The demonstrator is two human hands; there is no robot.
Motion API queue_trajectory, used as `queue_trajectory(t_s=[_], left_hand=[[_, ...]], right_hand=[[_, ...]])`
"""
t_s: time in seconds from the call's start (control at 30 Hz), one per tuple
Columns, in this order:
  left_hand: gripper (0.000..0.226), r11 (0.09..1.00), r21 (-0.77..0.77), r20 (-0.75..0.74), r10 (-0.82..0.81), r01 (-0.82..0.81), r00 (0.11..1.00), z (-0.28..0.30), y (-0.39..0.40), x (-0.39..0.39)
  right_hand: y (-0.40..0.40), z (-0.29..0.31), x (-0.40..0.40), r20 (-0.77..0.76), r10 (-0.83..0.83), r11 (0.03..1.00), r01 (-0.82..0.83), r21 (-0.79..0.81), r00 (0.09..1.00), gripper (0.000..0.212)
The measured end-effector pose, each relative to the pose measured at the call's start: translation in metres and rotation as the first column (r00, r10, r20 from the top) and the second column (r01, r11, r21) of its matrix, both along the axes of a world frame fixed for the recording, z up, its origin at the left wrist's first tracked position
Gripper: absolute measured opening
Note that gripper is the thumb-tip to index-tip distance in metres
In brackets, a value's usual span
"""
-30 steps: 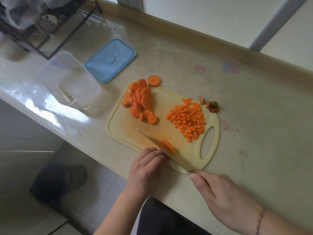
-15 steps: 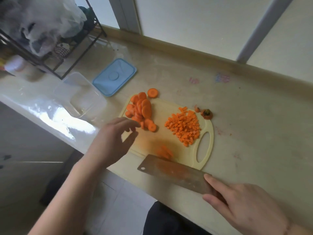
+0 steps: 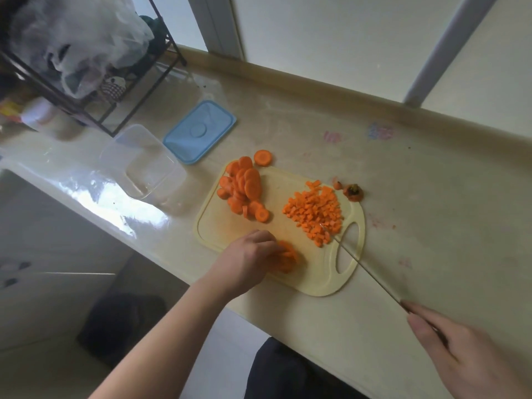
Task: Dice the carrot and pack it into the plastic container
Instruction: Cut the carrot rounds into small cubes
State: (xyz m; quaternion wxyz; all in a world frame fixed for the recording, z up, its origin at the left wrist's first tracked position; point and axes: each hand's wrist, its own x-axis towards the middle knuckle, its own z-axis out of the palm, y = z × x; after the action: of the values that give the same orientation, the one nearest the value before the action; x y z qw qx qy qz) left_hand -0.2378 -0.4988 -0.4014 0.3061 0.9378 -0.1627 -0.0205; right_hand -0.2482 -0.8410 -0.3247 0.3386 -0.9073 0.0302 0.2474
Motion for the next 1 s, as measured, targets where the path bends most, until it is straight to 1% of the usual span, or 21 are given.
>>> queue_trajectory(t_s=[0.07, 0.13, 0.23, 0.33, 0.47, 0.53, 0.63, 0.73, 0.83, 0.93, 1.0], left_hand=[[0.029, 1.000, 0.002, 0.028, 0.017, -0.017, 0.999, 0.001, -0.002, 0.001], [0.025, 0.999, 0.033, 0.061, -0.002, 0.000, 0.998, 0.001, -0.002, 0.003], [0.014, 0.996, 0.082, 0.105, -0.049, 0.040, 0.993, -0.002, 0.002, 0.004], [0.024, 0.992, 0.113, 0.108, -0.076, 0.064, 0.991, -0.007, 0.000, 0.003], [0.021, 0.993, 0.089, 0.133, -0.083, 0.071, 0.988, -0.007, -0.002, -0.001], [0.017, 0.990, 0.086, 0.147, -0.128, 0.116, 0.981, -0.006, 0.004, -0.005], [0.020, 0.967, 0.163, 0.175, -0.226, 0.198, 0.958, -0.007, 0.015, -0.008], [0.017, 0.952, 0.207, 0.205, -0.266, 0.224, 0.942, -0.010, 0.015, -0.007], [0.019, 0.940, 0.229, 0.233, -0.307, 0.254, 0.923, -0.011, 0.013, -0.006], [0.020, 0.954, 0.221, 0.238, -0.254, 0.202, 0.937, -0.011, 0.013, -0.006], [0.018, 0.968, 0.205, 0.240, -0.193, 0.145, 0.951, -0.011, 0.012, -0.004]], right_hand=[[0.001, -0.002, 0.000, -0.006, 0.006, 1.000, -0.006, 0.025, 1.000, 0.049], [0.001, -0.003, 0.001, -0.001, 0.002, 0.999, -0.002, 0.036, 1.000, 0.049], [0.001, -0.005, 0.002, 0.011, -0.005, 0.999, 0.005, 0.043, 1.000, 0.049], [0.001, -0.009, 0.003, 0.018, 0.003, 0.998, -0.004, 0.062, 1.000, 0.051], [0.000, -0.013, 0.004, 0.037, 0.017, 0.997, -0.019, 0.071, 0.999, 0.060], [0.000, -0.013, 0.005, 0.046, 0.019, 0.998, -0.023, 0.067, 0.999, 0.055], [0.000, -0.013, 0.005, 0.059, 0.012, 0.997, -0.016, 0.078, 0.998, 0.046], [0.000, -0.015, 0.005, 0.078, 0.009, 0.997, -0.015, 0.076, 0.997, 0.045], [0.000, -0.015, 0.005, 0.072, 0.015, 0.997, -0.021, 0.079, 0.997, 0.046], [-0.001, -0.015, 0.006, 0.046, 0.011, 0.995, -0.016, 0.096, 0.999, 0.057], [-0.002, -0.016, 0.006, 0.044, 0.006, 0.994, -0.011, 0.105, 0.999, 0.058]])
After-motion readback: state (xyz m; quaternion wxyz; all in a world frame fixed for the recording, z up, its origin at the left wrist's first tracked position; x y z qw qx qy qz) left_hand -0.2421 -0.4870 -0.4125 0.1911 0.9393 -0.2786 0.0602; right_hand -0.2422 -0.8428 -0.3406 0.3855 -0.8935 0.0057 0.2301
